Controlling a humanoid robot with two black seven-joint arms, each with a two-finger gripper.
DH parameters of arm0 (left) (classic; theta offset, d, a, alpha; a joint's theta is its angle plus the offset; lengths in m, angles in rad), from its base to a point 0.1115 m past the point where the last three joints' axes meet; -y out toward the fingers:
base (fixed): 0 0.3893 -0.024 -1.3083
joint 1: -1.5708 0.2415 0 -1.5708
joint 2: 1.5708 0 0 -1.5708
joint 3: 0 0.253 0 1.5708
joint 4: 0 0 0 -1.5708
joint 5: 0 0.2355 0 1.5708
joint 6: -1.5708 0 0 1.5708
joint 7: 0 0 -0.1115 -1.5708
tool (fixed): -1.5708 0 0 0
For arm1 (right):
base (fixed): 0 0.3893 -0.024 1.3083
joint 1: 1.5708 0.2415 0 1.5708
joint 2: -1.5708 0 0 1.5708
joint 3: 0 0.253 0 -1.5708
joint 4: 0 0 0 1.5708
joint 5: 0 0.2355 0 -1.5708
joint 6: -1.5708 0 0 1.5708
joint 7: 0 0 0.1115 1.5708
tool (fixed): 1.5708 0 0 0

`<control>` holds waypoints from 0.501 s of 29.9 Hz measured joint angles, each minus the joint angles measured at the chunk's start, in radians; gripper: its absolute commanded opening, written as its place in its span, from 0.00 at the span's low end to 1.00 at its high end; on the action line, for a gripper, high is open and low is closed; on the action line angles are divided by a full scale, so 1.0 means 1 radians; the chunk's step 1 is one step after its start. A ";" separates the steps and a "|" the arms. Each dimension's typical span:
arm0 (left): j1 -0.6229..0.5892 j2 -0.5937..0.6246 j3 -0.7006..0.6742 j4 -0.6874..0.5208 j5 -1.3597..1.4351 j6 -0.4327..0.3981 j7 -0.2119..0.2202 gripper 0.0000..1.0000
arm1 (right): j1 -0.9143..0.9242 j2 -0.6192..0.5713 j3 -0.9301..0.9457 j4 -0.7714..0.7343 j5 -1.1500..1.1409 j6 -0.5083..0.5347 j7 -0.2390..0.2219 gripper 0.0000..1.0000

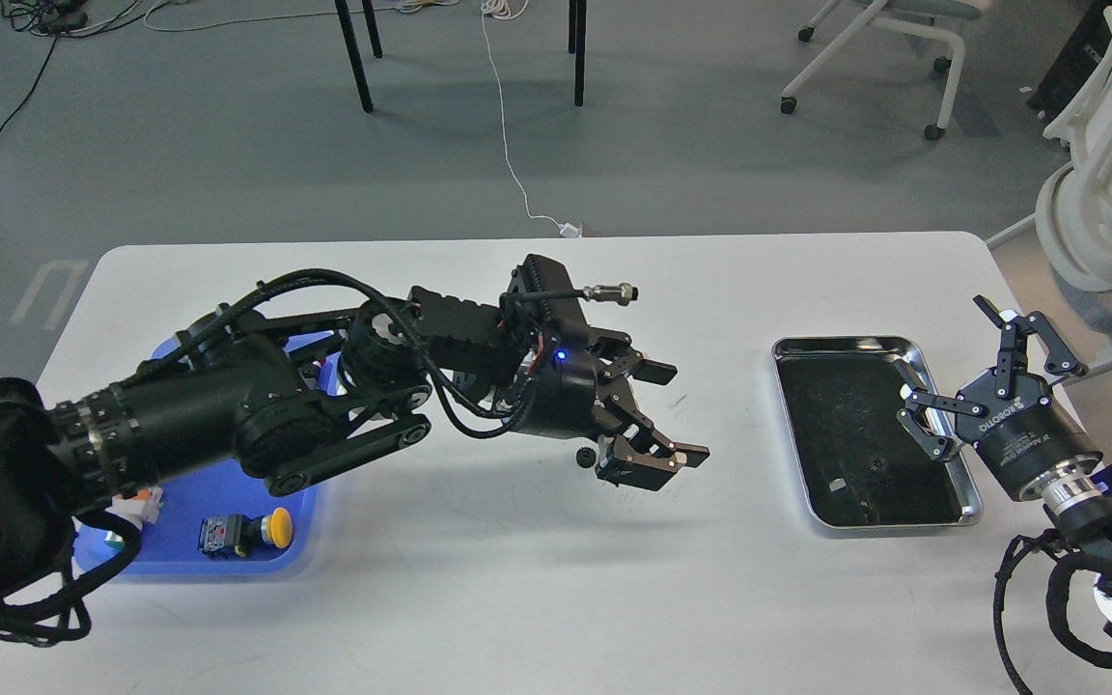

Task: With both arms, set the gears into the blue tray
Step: 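Reach the left gripper to the black gear and grasp it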

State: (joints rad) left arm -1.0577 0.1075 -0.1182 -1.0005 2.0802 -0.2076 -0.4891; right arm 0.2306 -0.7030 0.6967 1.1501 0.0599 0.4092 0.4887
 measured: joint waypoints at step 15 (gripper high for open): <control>0.030 -0.075 0.132 0.222 0.102 0.030 0.001 0.73 | -0.001 -0.021 0.002 -0.001 -0.003 0.000 0.000 0.97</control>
State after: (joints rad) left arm -1.0281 0.0323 0.0135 -0.7790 2.1818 -0.1777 -0.4885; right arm 0.2300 -0.7242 0.6983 1.1494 0.0569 0.4097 0.4887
